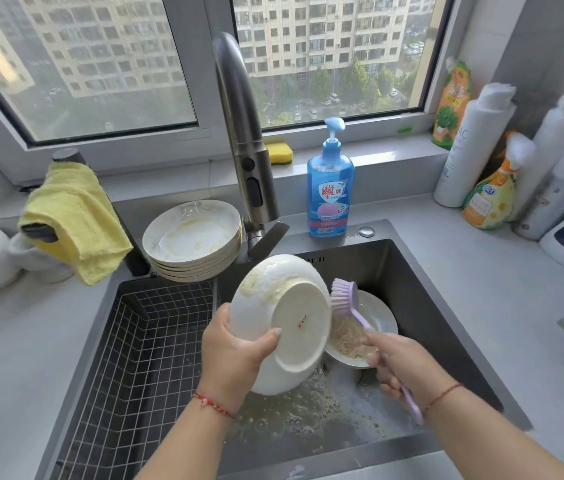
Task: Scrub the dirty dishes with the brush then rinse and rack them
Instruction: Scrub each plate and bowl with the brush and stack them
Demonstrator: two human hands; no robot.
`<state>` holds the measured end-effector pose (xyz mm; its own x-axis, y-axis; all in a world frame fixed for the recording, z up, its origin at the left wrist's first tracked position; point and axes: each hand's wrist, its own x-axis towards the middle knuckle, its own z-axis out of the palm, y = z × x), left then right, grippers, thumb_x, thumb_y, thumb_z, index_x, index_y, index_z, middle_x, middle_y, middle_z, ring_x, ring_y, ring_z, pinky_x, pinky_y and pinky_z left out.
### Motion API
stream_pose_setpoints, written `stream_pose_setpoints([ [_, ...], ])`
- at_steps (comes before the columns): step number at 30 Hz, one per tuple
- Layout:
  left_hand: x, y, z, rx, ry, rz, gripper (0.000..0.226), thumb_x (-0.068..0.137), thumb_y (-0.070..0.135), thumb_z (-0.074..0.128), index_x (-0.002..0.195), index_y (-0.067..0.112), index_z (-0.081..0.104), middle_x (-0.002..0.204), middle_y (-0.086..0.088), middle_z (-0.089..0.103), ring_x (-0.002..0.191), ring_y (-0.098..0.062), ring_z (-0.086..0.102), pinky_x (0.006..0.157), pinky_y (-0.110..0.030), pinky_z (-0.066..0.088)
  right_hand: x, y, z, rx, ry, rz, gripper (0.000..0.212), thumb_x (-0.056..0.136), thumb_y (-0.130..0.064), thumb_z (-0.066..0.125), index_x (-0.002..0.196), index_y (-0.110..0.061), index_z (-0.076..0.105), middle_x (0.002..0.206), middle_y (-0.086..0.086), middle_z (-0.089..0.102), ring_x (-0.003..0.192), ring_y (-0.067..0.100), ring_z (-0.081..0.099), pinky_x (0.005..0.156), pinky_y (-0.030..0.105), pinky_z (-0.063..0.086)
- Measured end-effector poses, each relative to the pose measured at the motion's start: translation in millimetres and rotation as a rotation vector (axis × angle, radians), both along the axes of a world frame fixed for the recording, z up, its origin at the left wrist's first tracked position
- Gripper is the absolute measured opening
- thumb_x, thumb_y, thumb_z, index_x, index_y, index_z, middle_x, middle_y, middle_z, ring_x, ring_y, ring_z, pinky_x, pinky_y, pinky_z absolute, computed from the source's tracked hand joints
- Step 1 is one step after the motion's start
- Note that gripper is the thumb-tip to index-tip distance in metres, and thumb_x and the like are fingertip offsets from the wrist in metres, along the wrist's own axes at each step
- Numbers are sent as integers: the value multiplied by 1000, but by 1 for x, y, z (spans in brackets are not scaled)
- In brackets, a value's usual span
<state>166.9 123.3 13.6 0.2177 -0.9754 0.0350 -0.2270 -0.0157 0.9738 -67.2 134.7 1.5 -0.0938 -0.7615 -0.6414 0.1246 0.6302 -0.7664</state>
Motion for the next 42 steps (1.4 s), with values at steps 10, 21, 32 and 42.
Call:
stream_pose_setpoints([
  [10,-13,6,4,-17,337,-65,75,44,32,89,112,20,58,101,6,71,94,-15,70,75,-32,60,27,-1,-3,-93,-224,-82,51,71,-33,76,112,-11,54,79,9,61,42,9,29,35,19,32],
  [21,17,-5,15,151,-77,-312,73,42,48,87,98,13,57,98,-7,68,88,-26,70,72,-47,61,1,-18,23,-406,204,296,63,62,-19,89,115,-19,54,105,4,66,89,17,69,73,33,59],
  [32,7,-11,44,67,-489,-549,46,60,32,89,90,20,57,86,8,63,78,-11,65,66,-28,58,-5,-27,32,-566,532,530,63,63,-26,88,113,-37,52,102,-19,61,96,7,61,79,20,53],
  [42,7,-9,28,12,-421,-233,41,63,19,90,85,15,55,83,2,62,75,-13,61,60,-21,51,-3,-6,40,-539,496,167,31,97,-27,51,125,-38,58,75,-6,66,50,0,51,47,13,37],
])
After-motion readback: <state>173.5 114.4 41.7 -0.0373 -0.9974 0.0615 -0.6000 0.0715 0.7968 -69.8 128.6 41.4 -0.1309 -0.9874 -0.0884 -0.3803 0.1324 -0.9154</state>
